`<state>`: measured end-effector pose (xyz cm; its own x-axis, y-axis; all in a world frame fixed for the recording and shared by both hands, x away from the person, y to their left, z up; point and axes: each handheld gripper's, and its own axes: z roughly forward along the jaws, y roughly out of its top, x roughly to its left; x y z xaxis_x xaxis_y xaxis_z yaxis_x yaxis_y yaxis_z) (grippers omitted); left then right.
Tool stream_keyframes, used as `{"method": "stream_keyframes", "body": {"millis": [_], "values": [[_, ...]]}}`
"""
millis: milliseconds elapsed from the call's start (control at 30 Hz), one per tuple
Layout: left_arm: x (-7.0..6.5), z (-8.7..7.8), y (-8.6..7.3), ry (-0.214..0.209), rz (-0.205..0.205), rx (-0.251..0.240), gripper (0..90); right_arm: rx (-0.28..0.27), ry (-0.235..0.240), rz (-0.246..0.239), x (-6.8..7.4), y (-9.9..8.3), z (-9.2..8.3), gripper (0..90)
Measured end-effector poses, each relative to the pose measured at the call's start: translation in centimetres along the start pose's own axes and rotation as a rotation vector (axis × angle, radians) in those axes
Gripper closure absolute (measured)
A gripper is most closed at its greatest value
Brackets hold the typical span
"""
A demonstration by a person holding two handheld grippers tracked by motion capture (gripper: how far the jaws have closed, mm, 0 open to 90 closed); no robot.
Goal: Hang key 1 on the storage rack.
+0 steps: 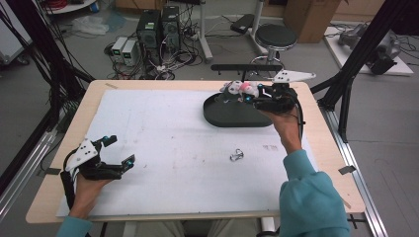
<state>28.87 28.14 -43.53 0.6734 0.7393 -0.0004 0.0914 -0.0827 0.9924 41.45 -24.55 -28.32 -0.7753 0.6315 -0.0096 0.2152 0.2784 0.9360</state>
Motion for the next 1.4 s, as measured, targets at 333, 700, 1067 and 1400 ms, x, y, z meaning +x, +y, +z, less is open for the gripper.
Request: {"method": "stream_keyframes", "body": {"millis": [333, 700, 1067, 1400], "values": [[-0.1, -0.1, -0.8, -0.006, -0.012, -0.025, 1.7, -0.033, -0.140, 0.013, -0.7, 0.1, -0.7, 53.3], [-0.3, -0.1, -1.4, 0.007, -0.007, -0.029, 1.7, -0.070, -0.222, 0.019, -1.5, 1.2, -1.1, 53.4], [-0.2, -0.4, -1.9, 0.023, -0.020, -0.058, 1.7, -0.069, -0.248, 0.021, -2.1, 2.5, -0.4, 53.4], [-0.3, -0.5, -2.0, 0.048, -0.017, -0.063, 1.7, -0.072, -0.262, 0.040, -2.4, 2.5, 0.4, 53.3]]}}
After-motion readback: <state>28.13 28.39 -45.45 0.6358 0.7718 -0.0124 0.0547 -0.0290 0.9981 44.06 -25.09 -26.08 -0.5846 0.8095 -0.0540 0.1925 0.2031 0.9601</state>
